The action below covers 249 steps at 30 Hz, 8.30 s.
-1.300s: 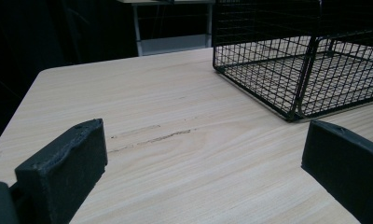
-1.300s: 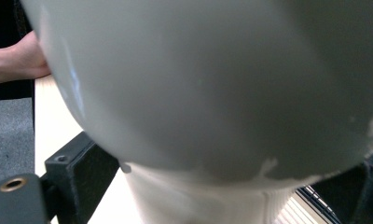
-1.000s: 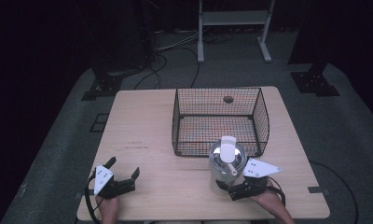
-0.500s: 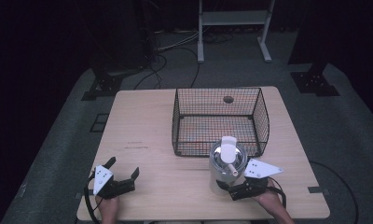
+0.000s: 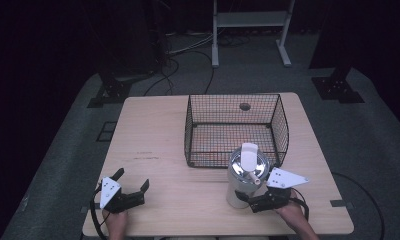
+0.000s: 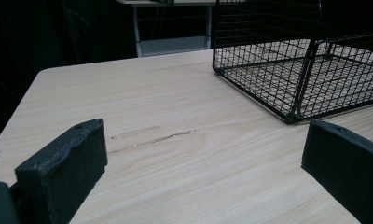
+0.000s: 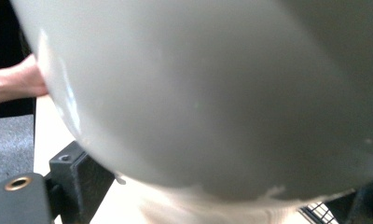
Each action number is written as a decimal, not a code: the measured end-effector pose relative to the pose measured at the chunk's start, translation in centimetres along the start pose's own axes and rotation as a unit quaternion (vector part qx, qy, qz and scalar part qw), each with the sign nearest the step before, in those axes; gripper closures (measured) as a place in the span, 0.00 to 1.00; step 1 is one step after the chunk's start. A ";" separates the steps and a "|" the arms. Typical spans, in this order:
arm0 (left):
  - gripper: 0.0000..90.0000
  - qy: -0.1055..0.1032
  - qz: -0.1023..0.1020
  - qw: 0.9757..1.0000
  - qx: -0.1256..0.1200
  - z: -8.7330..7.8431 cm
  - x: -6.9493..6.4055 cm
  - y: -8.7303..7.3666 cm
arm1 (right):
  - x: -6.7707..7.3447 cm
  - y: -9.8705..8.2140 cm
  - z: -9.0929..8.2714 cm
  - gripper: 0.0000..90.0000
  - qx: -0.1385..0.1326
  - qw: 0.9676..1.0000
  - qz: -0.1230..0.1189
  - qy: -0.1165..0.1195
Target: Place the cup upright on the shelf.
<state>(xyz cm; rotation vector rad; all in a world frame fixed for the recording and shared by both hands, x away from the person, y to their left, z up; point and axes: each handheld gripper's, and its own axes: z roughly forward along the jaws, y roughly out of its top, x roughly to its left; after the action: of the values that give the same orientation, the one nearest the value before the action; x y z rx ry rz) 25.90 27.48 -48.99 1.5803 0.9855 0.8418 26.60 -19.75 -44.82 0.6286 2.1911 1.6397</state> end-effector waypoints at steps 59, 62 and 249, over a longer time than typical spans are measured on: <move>0.00 -0.002 -0.005 1.000 -0.003 0.0 0.1 0.0 | -5.1 13.0 2.1 0.10 -0.023 0.999 -0.019 0.020; 0.00 -0.002 -0.006 1.000 -0.003 0.0 0.1 0.0 | -5.5 13.6 2.6 0.10 -0.020 0.999 -0.021 0.017; 0.00 -0.004 -0.001 1.000 -0.005 0.0 0.0 0.0 | -15.0 9.6 9.9 0.14 0.112 0.993 0.016 0.020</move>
<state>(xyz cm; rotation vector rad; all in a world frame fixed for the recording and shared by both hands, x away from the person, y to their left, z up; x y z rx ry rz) 25.87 27.49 -49.01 1.5737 0.9759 0.8367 45.78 -17.35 -38.34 0.6984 2.4269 1.4445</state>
